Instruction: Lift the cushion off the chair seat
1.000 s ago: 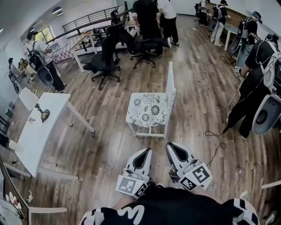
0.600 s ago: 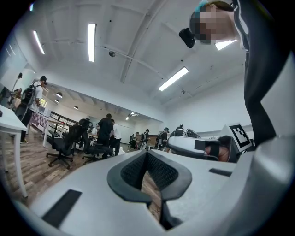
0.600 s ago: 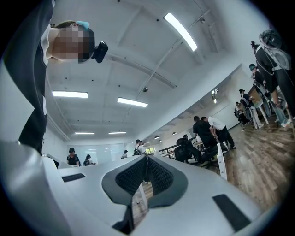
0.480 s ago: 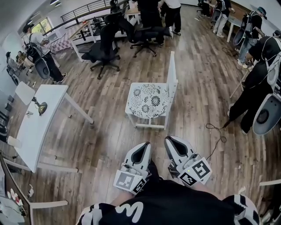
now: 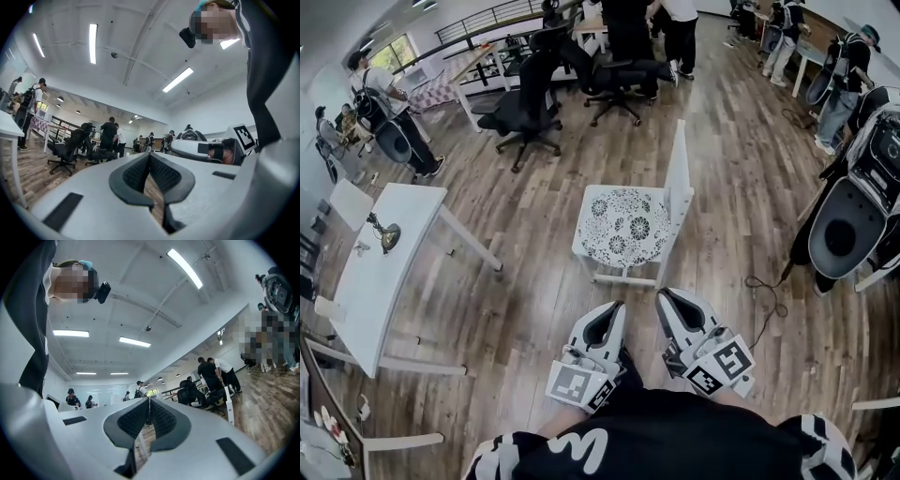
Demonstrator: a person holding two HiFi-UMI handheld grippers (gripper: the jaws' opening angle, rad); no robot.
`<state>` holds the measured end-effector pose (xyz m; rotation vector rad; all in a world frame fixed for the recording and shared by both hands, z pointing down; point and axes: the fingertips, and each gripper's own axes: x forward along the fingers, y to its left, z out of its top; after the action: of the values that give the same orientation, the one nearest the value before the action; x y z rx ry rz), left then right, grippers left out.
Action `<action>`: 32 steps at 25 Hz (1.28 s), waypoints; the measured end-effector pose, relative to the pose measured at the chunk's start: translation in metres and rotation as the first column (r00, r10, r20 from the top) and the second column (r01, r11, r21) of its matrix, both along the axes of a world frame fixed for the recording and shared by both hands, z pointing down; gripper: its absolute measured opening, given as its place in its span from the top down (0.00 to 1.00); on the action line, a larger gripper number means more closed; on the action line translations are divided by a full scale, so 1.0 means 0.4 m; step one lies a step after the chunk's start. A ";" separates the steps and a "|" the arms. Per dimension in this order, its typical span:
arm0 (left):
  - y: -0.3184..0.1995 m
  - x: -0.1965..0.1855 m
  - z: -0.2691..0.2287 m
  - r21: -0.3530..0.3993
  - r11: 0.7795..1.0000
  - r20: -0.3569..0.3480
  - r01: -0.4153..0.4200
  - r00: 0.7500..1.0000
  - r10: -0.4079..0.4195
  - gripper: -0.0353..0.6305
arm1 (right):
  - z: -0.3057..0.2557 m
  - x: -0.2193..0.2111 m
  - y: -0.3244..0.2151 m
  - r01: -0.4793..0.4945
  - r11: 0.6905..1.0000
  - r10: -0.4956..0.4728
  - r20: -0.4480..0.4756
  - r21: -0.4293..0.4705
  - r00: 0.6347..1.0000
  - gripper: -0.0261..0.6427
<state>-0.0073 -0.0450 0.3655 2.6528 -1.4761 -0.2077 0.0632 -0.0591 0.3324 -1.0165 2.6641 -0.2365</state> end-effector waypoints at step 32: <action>-0.721 -0.204 -0.029 0.031 0.992 0.019 -0.124 0.992 0.124 0.94 | -0.001 -0.190 -0.692 -0.147 0.989 0.147 -0.006 0.012 0.989 0.93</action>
<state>-0.0890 -0.3335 0.3538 2.7670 -1.3176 -0.2011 -0.0128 -0.3358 0.3318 -1.2055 2.5776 -0.1863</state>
